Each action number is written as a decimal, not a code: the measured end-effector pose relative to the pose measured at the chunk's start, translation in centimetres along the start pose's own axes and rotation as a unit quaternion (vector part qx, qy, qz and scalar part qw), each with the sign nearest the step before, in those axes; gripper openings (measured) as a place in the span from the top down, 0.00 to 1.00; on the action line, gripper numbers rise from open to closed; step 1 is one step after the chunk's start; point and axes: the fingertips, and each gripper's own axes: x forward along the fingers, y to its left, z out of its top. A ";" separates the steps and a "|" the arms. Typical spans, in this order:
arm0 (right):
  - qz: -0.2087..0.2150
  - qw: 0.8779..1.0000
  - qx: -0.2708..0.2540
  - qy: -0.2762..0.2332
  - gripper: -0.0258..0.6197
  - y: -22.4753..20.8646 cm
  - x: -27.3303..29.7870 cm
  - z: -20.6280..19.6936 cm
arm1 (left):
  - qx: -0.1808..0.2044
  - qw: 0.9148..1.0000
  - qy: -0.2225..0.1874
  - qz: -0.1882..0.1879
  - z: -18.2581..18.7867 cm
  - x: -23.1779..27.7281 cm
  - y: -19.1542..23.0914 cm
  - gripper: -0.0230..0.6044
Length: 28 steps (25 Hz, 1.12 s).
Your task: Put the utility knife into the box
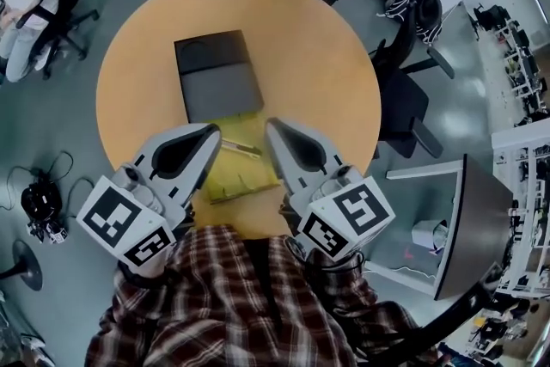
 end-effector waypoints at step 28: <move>0.006 1.000 -0.015 0.011 0.94 -0.3 1.2 -0.6 | -0.004 1.000 0.004 0.020 -0.5 -0.5 0.6 0.95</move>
